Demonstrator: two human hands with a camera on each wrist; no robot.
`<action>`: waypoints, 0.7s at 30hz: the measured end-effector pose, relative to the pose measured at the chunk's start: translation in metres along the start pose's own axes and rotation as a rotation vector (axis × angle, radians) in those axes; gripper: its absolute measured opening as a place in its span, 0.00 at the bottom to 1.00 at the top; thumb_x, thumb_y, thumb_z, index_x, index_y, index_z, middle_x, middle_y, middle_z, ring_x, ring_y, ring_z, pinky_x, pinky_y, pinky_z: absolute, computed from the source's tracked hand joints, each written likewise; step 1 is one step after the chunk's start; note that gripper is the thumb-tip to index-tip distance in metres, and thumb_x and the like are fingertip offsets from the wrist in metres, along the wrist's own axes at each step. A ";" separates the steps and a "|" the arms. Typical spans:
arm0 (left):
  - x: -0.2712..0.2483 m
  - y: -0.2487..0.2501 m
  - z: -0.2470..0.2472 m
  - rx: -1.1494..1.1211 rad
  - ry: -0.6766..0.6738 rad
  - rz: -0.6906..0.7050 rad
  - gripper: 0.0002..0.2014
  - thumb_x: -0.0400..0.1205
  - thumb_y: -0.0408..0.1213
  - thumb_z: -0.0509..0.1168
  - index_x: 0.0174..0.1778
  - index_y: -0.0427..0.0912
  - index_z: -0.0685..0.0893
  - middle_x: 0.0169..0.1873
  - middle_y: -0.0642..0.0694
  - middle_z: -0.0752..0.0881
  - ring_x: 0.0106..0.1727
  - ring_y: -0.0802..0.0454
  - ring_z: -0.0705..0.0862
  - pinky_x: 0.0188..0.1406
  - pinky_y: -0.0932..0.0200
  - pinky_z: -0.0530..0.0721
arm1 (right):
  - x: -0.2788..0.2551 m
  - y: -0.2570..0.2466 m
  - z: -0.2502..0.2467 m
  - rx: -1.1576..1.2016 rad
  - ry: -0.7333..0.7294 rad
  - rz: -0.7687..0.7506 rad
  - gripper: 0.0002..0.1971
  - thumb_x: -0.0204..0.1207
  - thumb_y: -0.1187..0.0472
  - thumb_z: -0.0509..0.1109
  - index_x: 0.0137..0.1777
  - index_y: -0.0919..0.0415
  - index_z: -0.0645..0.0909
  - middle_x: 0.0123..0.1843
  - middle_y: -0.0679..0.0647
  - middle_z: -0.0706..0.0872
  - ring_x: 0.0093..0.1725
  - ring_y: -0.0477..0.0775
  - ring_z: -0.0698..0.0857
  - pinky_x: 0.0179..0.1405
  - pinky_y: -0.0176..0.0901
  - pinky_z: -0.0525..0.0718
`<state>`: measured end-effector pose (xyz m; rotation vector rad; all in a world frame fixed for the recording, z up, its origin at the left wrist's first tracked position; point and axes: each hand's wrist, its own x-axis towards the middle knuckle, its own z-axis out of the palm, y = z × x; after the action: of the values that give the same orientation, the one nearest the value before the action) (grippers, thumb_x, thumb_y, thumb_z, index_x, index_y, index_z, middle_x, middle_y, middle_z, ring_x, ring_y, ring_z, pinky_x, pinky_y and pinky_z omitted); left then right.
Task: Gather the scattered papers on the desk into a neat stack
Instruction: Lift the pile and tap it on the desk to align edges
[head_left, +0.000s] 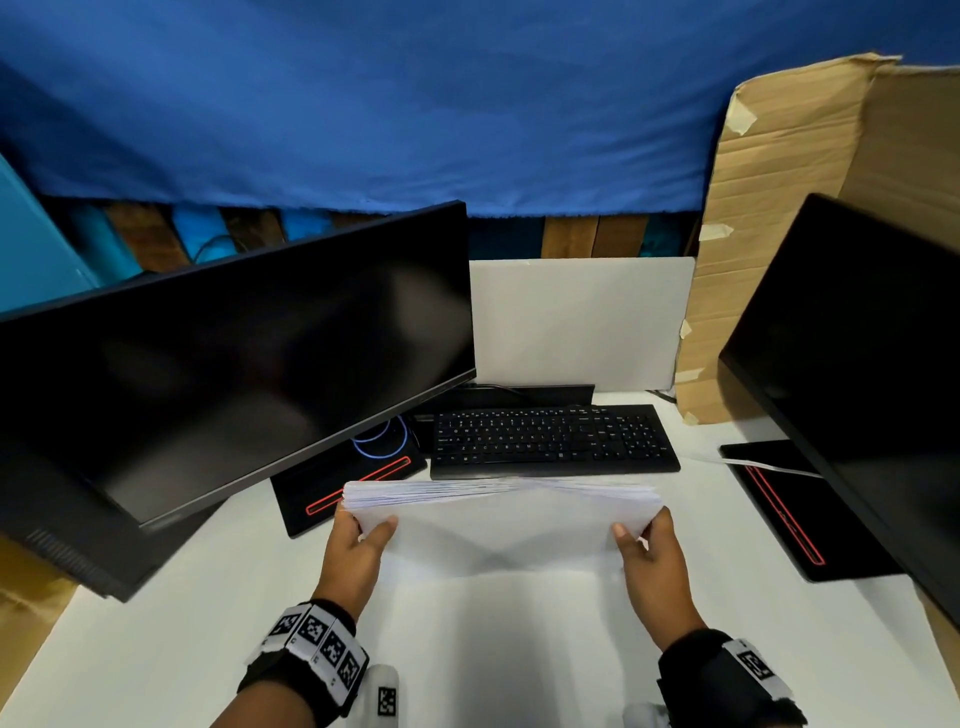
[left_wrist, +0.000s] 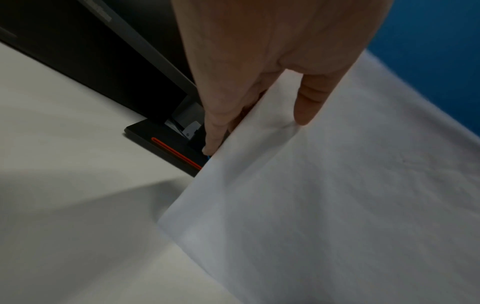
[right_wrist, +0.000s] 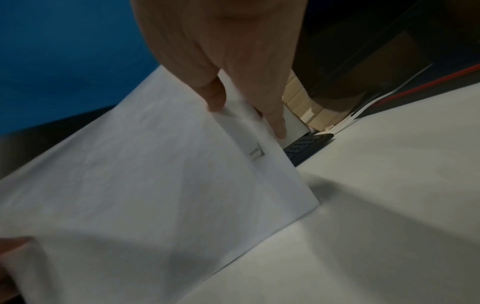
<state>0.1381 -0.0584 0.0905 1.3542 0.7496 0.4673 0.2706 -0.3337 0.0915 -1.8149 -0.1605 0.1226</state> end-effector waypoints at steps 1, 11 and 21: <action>-0.001 0.001 0.000 -0.011 -0.002 -0.010 0.19 0.81 0.26 0.61 0.69 0.39 0.73 0.56 0.44 0.84 0.56 0.46 0.82 0.57 0.53 0.77 | 0.000 0.000 0.001 0.008 0.001 0.010 0.09 0.81 0.69 0.61 0.41 0.58 0.68 0.35 0.51 0.74 0.36 0.52 0.75 0.39 0.38 0.74; -0.002 0.011 0.000 -0.086 -0.067 -0.022 0.17 0.83 0.28 0.57 0.68 0.40 0.74 0.60 0.40 0.84 0.53 0.50 0.84 0.47 0.61 0.78 | 0.008 -0.004 0.000 -0.033 0.037 0.005 0.08 0.83 0.67 0.57 0.48 0.52 0.67 0.37 0.53 0.72 0.39 0.55 0.73 0.46 0.49 0.73; -0.002 0.016 0.000 -0.069 -0.056 0.013 0.15 0.83 0.28 0.56 0.66 0.39 0.74 0.56 0.41 0.85 0.52 0.50 0.84 0.42 0.62 0.84 | 0.002 -0.018 0.001 0.003 0.044 -0.117 0.11 0.84 0.69 0.54 0.62 0.56 0.66 0.43 0.48 0.77 0.46 0.55 0.78 0.45 0.37 0.76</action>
<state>0.1389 -0.0566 0.1068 1.3033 0.6736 0.4602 0.2720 -0.3276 0.1087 -1.7994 -0.2346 0.0007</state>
